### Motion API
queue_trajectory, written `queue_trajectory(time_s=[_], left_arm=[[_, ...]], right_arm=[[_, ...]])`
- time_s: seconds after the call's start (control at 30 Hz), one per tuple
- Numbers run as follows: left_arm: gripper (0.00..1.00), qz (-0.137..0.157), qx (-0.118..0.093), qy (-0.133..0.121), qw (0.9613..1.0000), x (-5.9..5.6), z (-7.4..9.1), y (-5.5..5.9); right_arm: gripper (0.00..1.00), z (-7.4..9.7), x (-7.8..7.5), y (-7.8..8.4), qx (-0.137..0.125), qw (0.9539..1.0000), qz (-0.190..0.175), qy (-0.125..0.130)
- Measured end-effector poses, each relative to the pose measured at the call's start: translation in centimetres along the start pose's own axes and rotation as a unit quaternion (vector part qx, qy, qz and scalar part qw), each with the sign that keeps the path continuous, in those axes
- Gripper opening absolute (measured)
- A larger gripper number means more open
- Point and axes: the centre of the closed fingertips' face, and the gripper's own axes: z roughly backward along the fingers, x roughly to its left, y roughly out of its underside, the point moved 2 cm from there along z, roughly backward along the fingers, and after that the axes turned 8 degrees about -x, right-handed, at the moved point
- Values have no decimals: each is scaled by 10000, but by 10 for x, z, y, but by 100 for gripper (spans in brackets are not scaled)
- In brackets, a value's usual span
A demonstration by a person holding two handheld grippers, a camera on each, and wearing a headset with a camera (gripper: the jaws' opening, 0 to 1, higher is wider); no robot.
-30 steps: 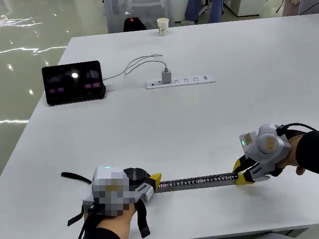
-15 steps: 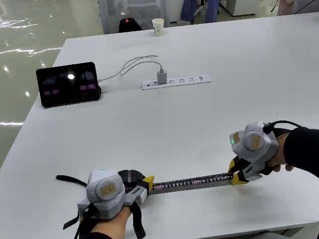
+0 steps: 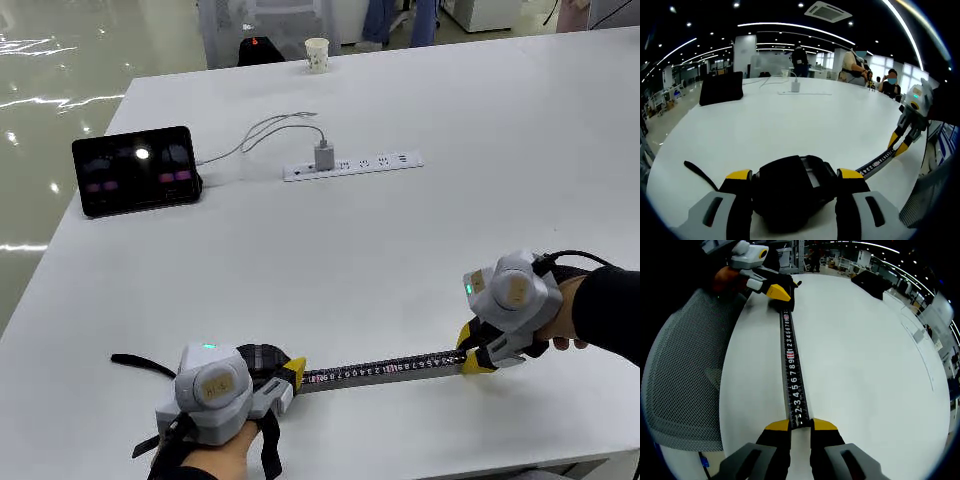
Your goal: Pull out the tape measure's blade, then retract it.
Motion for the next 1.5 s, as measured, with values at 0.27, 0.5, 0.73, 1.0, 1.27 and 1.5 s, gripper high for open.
queue_trajectory(time_s=[0.27,0.5,0.73,1.0,1.27,1.5], left_arm=[[62,5,28,29,10000,2,0,-1],[62,-14,30,16,10000,2,0,-1],[62,-25,28,21,10000,2,0,0],[62,-33,22,18,10000,1,0,1],[62,-49,16,19,10000,1,0,1],[62,-52,10,23,10000,1,0,1]], right_arm=[[11,-1,0,-2,-15,10000,-42,60],[11,-3,0,-5,19,9999,-118,71],[12,-4,0,-7,-12,10000,-69,-9],[11,-5,2,-8,-22,9998,158,-84],[11,-7,2,-10,-73,10000,-4,-10],[11,-8,3,-12,74,10000,43,-22]])
